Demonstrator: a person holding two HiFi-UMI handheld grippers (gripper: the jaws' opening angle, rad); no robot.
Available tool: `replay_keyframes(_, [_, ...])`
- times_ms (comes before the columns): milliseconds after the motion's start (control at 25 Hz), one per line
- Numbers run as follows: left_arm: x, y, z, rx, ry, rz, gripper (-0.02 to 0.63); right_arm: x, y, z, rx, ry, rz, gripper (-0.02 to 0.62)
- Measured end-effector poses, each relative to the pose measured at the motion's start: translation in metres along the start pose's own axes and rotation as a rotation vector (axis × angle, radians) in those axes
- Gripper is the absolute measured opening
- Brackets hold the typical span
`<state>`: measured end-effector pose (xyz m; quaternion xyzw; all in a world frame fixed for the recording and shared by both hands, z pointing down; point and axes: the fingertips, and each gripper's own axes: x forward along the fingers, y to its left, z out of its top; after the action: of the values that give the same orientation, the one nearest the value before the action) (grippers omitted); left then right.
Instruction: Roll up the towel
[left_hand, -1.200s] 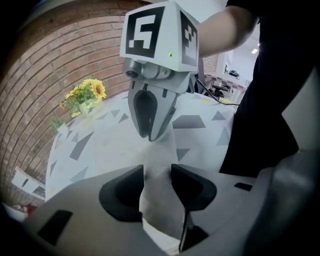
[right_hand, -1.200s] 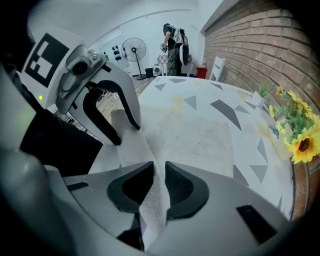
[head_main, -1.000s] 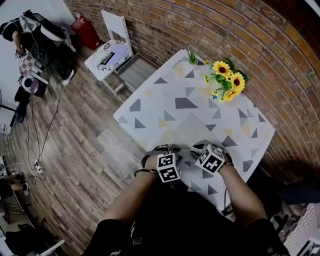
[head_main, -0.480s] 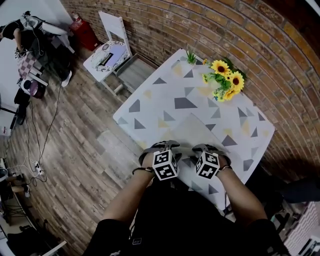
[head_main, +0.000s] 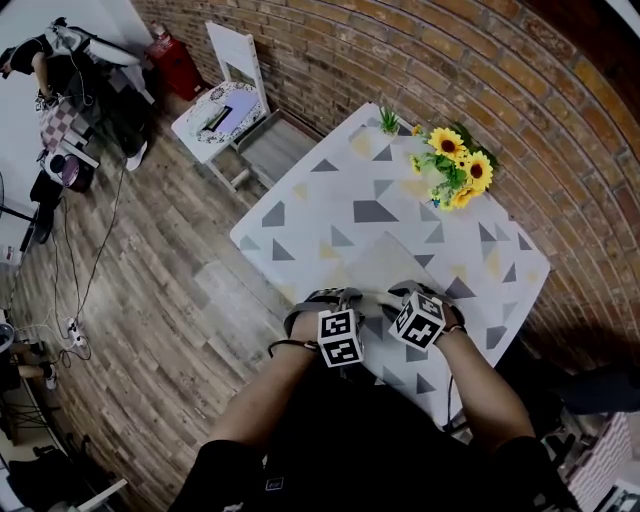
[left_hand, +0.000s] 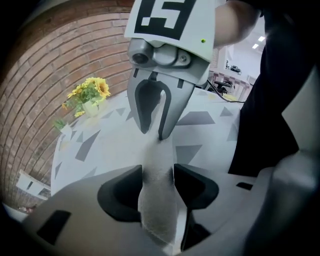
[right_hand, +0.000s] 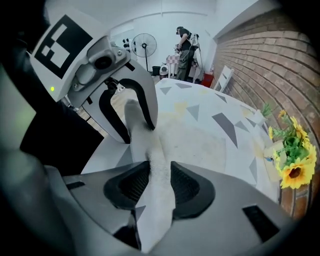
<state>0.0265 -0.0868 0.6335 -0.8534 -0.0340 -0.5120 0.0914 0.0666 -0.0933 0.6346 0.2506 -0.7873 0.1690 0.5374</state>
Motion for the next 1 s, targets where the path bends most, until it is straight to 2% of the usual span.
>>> replay_keyframes(360, [0.000, 0.030, -0.002, -0.033, -0.027, 0.001, 0.209, -0.009, -0.023, 0.014, 0.042, -0.026, -0.051, 0.149])
replay_keyframes(520, [0.001, 0.042, -0.001, -0.038, -0.042, -0.009, 0.209, -0.014, -0.012, 0.025, 0.023, -0.057, -0.007, 0.186])
replay_keyframes(720, [-0.003, 0.060, 0.004, -0.034, -0.070, -0.011, 0.209, 0.000, -0.007, 0.012, -0.015, 0.017, -0.018, 0.209])
replay_keyframes(1000, [-0.010, 0.088, 0.009, -0.027, -0.107, -0.001, 0.204, 0.006, -0.030, 0.003, 0.055, 0.056, -0.074, 0.199])
